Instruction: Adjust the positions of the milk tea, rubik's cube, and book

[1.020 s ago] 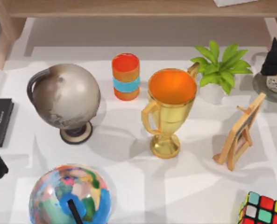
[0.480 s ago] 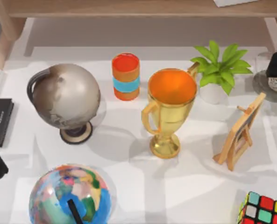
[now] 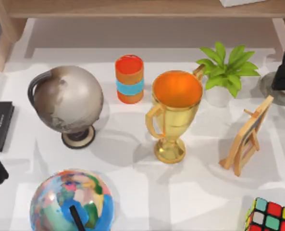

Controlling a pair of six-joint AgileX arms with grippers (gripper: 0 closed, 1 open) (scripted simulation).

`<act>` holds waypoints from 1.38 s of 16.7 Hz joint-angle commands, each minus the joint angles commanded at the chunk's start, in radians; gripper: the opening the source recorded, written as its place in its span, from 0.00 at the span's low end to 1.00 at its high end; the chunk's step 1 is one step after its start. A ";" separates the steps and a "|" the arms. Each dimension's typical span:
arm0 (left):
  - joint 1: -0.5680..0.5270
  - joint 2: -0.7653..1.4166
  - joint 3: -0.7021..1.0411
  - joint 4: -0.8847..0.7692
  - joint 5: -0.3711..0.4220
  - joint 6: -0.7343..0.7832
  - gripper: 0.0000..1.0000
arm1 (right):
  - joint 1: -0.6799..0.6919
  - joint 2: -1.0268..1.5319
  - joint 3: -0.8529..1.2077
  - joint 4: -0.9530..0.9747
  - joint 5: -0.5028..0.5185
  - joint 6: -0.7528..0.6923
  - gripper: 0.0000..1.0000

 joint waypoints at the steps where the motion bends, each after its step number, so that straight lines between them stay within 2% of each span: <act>1: 0.000 0.000 0.000 0.000 0.000 0.000 1.00 | 0.003 -0.003 0.000 0.004 -0.004 0.004 1.00; 6: 0.000 0.000 0.000 0.000 0.000 0.000 1.00 | -0.003 -0.016 -0.002 -0.015 -0.003 0.003 1.00; 13: 0.000 0.000 0.000 0.000 0.000 0.000 1.00 | 0.001 -0.267 -0.052 -0.209 -0.004 0.004 1.00; 19: 0.000 0.000 0.000 0.000 0.000 0.000 1.00 | 0.000 -0.278 -0.051 -0.219 -0.004 0.004 1.00; 23: 0.000 0.000 0.000 0.000 0.000 0.000 1.00 | 0.028 -0.350 0.004 -0.323 0.007 0.097 1.00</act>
